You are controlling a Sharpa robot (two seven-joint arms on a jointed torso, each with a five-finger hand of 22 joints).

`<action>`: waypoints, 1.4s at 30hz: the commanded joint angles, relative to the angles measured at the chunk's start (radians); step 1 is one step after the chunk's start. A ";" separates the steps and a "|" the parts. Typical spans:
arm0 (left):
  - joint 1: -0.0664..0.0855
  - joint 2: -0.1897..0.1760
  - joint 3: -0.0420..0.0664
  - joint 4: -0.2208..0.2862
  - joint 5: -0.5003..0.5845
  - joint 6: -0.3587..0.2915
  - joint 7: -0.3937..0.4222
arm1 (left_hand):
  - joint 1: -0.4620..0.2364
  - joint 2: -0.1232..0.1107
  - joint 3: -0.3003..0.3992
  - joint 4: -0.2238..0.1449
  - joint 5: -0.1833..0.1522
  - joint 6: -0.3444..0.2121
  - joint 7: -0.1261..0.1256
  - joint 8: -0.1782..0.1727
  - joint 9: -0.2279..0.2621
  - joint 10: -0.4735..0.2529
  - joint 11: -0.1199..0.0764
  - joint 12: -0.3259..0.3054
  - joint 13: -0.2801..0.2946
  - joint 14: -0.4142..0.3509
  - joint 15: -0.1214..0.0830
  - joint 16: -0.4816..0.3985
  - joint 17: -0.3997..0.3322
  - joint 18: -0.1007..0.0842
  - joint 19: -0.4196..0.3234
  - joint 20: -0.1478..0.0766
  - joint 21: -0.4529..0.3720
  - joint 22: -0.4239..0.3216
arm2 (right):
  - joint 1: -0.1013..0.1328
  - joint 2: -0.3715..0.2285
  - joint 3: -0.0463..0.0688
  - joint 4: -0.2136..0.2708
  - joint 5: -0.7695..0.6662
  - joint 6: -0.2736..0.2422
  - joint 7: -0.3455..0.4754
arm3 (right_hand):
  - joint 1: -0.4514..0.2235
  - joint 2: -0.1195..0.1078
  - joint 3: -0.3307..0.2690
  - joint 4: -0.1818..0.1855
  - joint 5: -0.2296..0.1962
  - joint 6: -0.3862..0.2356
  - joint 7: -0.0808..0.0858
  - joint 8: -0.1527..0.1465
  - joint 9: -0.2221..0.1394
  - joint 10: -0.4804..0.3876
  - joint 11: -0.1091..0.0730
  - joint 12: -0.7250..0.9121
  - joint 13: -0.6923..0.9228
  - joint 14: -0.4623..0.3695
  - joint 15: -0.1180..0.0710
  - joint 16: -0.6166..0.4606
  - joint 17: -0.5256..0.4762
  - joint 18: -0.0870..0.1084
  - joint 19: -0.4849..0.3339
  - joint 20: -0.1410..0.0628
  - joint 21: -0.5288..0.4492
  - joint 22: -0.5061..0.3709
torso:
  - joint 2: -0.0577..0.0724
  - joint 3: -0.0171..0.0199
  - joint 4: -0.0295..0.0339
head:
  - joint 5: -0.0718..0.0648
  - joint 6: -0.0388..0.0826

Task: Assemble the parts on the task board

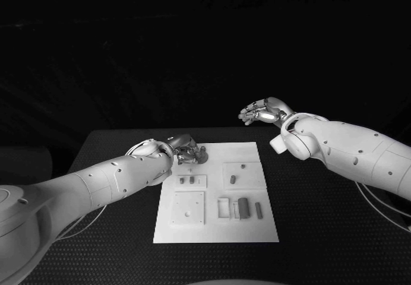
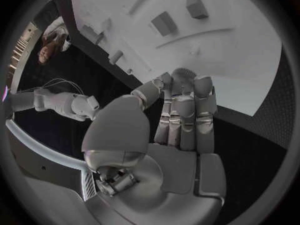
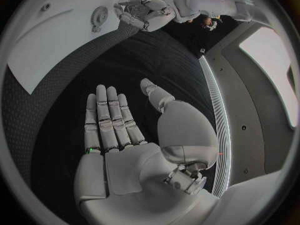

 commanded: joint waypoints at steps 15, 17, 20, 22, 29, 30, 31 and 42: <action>0.005 -0.080 -0.003 0.049 -0.073 0.075 -0.008 | -0.004 0.004 0.006 -0.003 0.007 0.017 0.007 0.004 0.002 0.009 0.002 0.005 0.002 0.006 0.000 -0.004 -0.003 0.079 -0.001 -0.007 0.005 0.021 | 0.000 -0.006 0.000 0.006 -0.001 0.005 0.009 | 0.002 -0.003 -0.002 0.006 0.002 -0.005 0.021 0.004 -0.001 0.002 0.002 -0.002 -0.001 -0.003 0.002 -0.005 0.002 -0.015 -0.004 0.000 -0.006 0.002 | 0.000 -0.0006 -0.0004 | 0.005 -0.005; 0.004 -0.081 -0.004 0.049 -0.079 0.080 -0.008 | -0.004 0.004 0.006 -0.003 0.008 0.017 0.007 0.004 0.002 0.009 0.002 0.004 0.002 0.006 0.000 -0.004 -0.003 0.079 -0.001 -0.008 0.005 0.021 | 0.000 -0.006 0.000 0.006 -0.001 0.005 0.009 | 0.002 -0.003 -0.002 0.006 0.002 -0.005 0.021 0.004 -0.001 0.002 0.002 -0.002 -0.001 -0.003 0.002 -0.005 0.002 -0.015 -0.003 0.000 -0.006 0.002 | 0.001 -0.0009 -0.0006 | 0.006 -0.006; 0.002 -0.081 -0.005 0.048 -0.086 0.087 -0.007 | -0.004 0.004 0.006 -0.003 0.008 0.017 0.007 0.004 0.003 0.009 0.002 0.004 0.002 0.006 0.000 -0.004 -0.003 0.079 -0.001 -0.008 0.005 0.021 | 0.000 -0.006 0.000 0.005 -0.001 0.005 0.009 | 0.002 -0.003 -0.002 0.006 0.002 -0.005 0.021 0.004 -0.001 0.002 0.002 -0.002 -0.001 -0.003 0.002 -0.005 0.002 -0.015 -0.003 0.000 -0.006 0.003 | 0.001 -0.0010 -0.0007 | 0.005 -0.008; 0.000 -0.080 -0.006 0.045 -0.087 0.088 -0.007 | -0.004 0.004 0.007 -0.003 0.008 0.017 0.007 0.004 0.003 0.010 0.002 0.004 0.003 0.006 0.000 -0.004 -0.003 0.079 -0.001 -0.008 0.005 0.021 | 0.000 -0.006 0.000 0.005 -0.001 0.005 0.009 | 0.002 -0.003 -0.002 0.006 0.002 -0.005 0.021 0.004 -0.001 0.002 0.002 -0.002 -0.001 -0.003 0.002 -0.005 0.002 -0.015 -0.003 0.000 -0.007 0.003 | 0.001 -0.0004 -0.0008 | 0.005 -0.009; -0.008 -0.069 -0.009 0.034 -0.089 0.089 -0.006 | -0.004 0.004 0.007 -0.003 0.008 0.017 0.007 0.004 0.003 0.010 0.002 0.003 0.003 0.007 0.000 -0.004 -0.004 0.078 -0.001 -0.008 0.005 0.021 | 0.000 -0.004 0.000 0.005 -0.001 0.005 0.009 | 0.002 -0.003 -0.002 0.006 0.002 -0.005 0.021 0.004 -0.002 0.002 0.002 -0.002 -0.001 -0.003 0.002 -0.005 0.002 -0.015 -0.003 0.000 -0.007 0.003 | 0.001 0.0006 -0.0012 | 0.007 -0.008; -0.009 -0.068 -0.009 0.032 -0.089 0.090 -0.005 | -0.004 0.004 0.007 -0.003 0.008 0.017 0.007 0.003 0.003 0.010 0.002 0.003 0.003 0.007 0.000 -0.005 -0.004 0.078 -0.001 -0.008 0.005 0.021 | 0.000 -0.004 0.000 0.005 -0.001 0.005 0.009 | 0.002 -0.003 -0.002 0.006 0.002 -0.005 0.021 0.004 -0.002 0.002 0.002 -0.002 -0.001 -0.003 0.002 -0.006 0.002 -0.015 -0.003 0.000 -0.007 0.003 | 0.001 0.0002 -0.0012 | 0.007 -0.009; -0.010 -0.065 -0.010 0.030 -0.089 0.091 -0.005 | -0.004 0.004 0.007 -0.003 0.008 0.017 0.007 0.004 0.003 0.010 0.002 0.003 0.003 0.007 0.000 -0.005 -0.004 0.078 -0.001 -0.008 0.005 0.021 | 0.000 -0.004 0.000 0.005 -0.001 0.005 0.009 | 0.002 -0.003 -0.002 0.006 0.002 -0.005 0.021 0.004 -0.002 0.002 0.002 -0.002 -0.001 -0.003 0.002 -0.006 0.002 -0.015 -0.003 0.000 -0.007 0.004 | 0.001 0.0004 -0.0016 | 0.007 -0.009; -0.018 -0.053 -0.011 0.024 -0.089 0.096 -0.005 | -0.005 0.005 0.008 -0.003 0.008 0.017 0.007 0.003 0.003 0.010 0.002 0.002 0.003 0.007 0.000 -0.005 -0.004 0.077 -0.001 -0.009 0.005 0.021 | 0.000 -0.004 0.000 0.005 -0.001 0.005 0.009 | 0.002 -0.003 -0.002 0.006 0.002 -0.005 0.021 0.004 -0.002 0.002 0.002 -0.002 -0.002 -0.003 0.002 -0.006 0.003 -0.015 -0.003 0.000 -0.008 0.004 | 0.001 0.0009 -0.0012 | 0.005 -0.011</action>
